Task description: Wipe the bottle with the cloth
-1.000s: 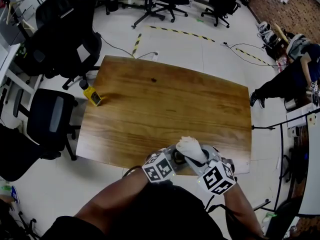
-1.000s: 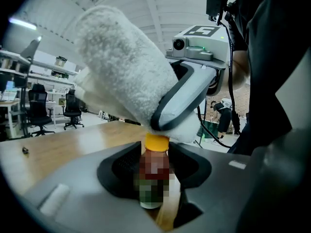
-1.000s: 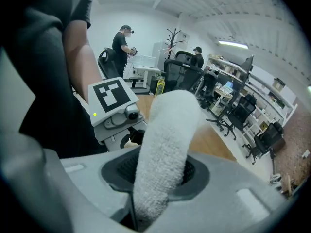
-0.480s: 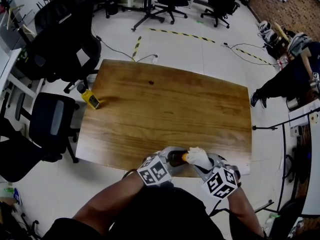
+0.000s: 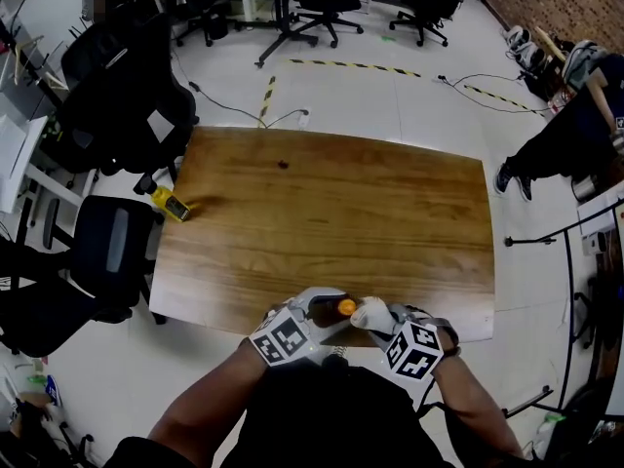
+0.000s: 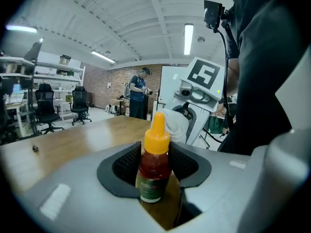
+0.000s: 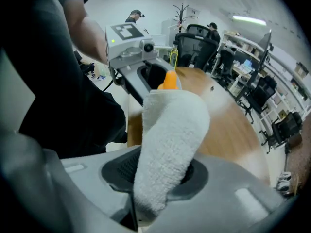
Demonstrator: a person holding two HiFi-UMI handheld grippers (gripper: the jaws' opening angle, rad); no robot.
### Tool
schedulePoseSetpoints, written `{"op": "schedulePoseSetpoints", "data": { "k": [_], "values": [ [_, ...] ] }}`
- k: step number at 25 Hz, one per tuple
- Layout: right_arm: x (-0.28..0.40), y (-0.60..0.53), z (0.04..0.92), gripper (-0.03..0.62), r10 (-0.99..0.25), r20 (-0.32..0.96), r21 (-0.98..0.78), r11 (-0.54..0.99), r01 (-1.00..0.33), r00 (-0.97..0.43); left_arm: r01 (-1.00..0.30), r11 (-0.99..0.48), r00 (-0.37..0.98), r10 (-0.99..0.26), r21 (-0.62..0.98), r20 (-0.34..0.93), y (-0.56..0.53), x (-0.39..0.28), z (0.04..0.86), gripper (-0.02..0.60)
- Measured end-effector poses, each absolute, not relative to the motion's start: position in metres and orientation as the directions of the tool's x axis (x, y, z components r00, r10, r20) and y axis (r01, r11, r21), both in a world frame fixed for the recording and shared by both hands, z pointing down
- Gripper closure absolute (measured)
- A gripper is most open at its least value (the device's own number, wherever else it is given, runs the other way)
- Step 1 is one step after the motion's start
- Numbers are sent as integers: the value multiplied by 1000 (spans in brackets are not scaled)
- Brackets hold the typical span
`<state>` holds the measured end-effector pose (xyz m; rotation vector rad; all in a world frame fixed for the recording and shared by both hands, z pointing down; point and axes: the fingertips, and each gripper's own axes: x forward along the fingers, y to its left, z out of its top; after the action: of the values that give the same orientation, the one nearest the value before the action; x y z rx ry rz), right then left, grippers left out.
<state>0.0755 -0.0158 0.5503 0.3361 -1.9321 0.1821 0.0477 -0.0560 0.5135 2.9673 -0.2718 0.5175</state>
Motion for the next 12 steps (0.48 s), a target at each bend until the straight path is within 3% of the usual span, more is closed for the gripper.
{"op": "schedulePoseSetpoints", "data": {
  "k": [3,7,12],
  "values": [
    [94,-5,555,480,-88,902,-94,916,-391,-422,-233,-970,904,-191,66,383,-55,49,516,393],
    [107,-15,536,480,-137,755,-307,790,-530,-641,-328,-942,874,-277,63,399,-58,39,510,368],
    [95,-19,513,480,-199,565,-542,643,-542,-801,-467,-868,844,-383,166,374,-48,-8,488,367]
  ]
}}
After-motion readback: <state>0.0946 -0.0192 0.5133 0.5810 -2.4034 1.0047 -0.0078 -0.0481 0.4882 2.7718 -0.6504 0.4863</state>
